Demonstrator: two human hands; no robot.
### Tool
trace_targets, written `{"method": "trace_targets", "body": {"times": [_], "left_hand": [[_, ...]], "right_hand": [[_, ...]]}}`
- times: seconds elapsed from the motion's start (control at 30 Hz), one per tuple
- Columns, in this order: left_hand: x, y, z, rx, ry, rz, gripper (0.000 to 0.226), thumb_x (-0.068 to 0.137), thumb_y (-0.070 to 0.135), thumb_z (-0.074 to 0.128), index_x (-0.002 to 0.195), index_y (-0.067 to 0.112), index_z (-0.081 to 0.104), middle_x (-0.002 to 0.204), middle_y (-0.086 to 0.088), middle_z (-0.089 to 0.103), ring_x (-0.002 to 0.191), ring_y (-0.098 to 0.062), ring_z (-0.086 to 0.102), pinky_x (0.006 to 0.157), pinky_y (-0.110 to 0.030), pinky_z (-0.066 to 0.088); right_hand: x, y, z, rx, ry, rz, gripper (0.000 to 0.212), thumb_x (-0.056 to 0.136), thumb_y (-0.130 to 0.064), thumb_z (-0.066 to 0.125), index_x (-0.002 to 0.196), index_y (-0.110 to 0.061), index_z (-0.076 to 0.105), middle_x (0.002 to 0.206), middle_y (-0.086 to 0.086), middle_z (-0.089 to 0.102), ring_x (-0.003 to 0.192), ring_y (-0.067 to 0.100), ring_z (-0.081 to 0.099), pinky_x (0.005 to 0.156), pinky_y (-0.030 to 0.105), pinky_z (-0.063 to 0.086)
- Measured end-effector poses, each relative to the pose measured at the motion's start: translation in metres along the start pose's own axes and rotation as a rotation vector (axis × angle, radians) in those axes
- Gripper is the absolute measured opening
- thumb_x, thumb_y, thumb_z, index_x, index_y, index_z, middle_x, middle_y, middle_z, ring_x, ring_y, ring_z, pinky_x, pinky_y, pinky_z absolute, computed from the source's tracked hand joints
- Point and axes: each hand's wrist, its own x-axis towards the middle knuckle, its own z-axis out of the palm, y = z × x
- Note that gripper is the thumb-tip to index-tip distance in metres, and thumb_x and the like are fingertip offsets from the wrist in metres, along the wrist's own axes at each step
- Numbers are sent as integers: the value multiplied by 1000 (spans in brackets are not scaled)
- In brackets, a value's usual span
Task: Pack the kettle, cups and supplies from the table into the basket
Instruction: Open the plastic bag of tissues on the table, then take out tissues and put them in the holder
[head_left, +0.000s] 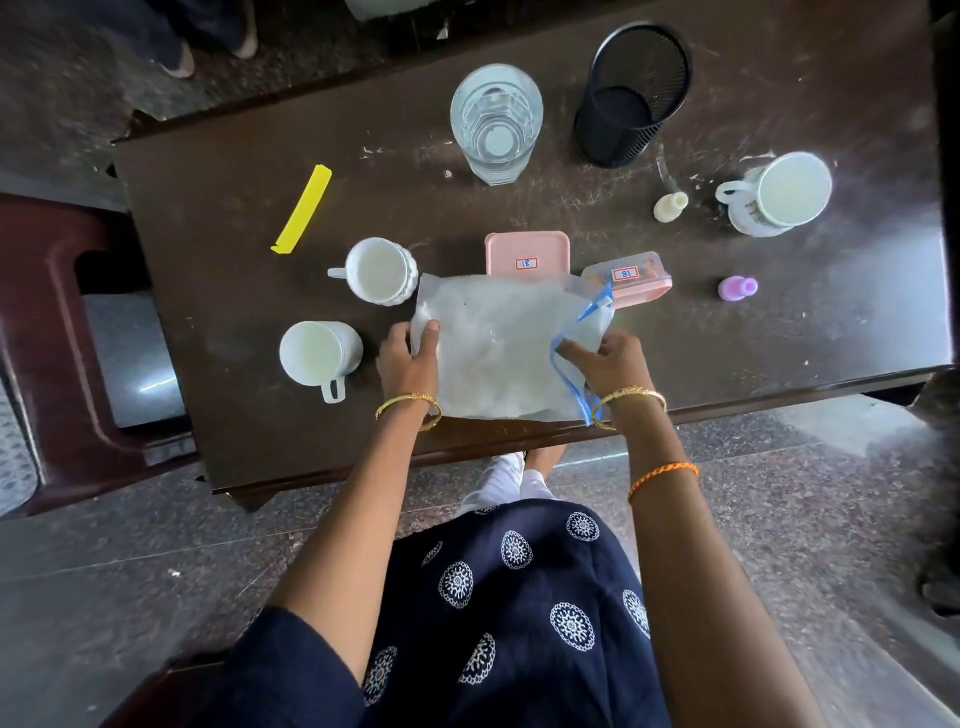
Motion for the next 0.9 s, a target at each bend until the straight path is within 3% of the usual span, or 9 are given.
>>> {"method": "trace_targets", "body": {"times": [0.1, 0.17, 0.23, 0.33, 0.47, 0.6, 0.73, 0.9], "left_hand": [[0, 0, -1, -19, 6, 25, 28, 94, 30, 48, 104, 6, 57, 104, -14, 61, 94, -27, 54, 83, -36, 44], [1, -1, -2, -26, 4, 35, 29, 96, 29, 43, 99, 5, 58, 95, -13, 61, 86, -25, 52, 76, -33, 40], [2, -2, -4, -39, -3, 31, 29, 97, 29, 41, 94, 5, 58, 87, -9, 60, 80, -23, 50, 75, -32, 40], [2, -3, -3, -54, -20, 36, 28, 95, 31, 46, 77, 11, 50, 61, 3, 45, 60, -15, 40, 60, -27, 34], [1, -3, -5, -4, -5, 85, 24, 93, 25, 51, 76, 8, 50, 66, -4, 48, 65, -19, 42, 63, -28, 34], [3, -3, -6, 16, 70, 97, 22, 92, 19, 51, 75, 6, 48, 60, -1, 41, 62, -17, 36, 53, -25, 28], [3, -6, -6, 64, 116, 100, 22, 93, 19, 51, 82, 1, 55, 72, -10, 50, 69, -22, 42, 61, -25, 28], [2, -10, -3, 99, 183, 113, 23, 92, 20, 52, 90, -2, 58, 76, -12, 55, 73, -24, 47, 66, -32, 40]], "right_hand": [[4, 2, -3, 398, -91, 204, 9, 88, -6, 60, 94, -1, 65, 76, 12, 64, 70, 26, 59, 73, 39, 52], [6, 3, -7, 514, -144, 219, 9, 90, -6, 57, 87, -6, 65, 68, 4, 71, 61, 19, 66, 66, 34, 57], [6, 1, -8, 415, -159, 168, 5, 87, -9, 63, 84, -8, 66, 73, 3, 71, 60, 16, 67, 58, 30, 59], [6, -1, -1, 172, -144, 91, 7, 80, -10, 72, 82, -12, 65, 78, 4, 66, 61, 12, 65, 53, 24, 56], [7, -4, 2, -4, -73, 63, 24, 84, -14, 68, 101, 1, 63, 90, 11, 62, 81, 28, 60, 73, 38, 51], [3, -1, -25, 36, -49, 37, 16, 78, -8, 74, 90, -9, 63, 93, 11, 65, 79, 23, 59, 71, 35, 49], [-4, 13, -64, 91, -5, 109, 31, 74, -7, 77, 99, 5, 63, 104, 23, 67, 86, 25, 60, 85, 50, 54], [-22, 33, -103, 197, 137, 64, 17, 75, -8, 76, 89, -10, 65, 93, 10, 66, 79, 22, 60, 78, 40, 52]]}}
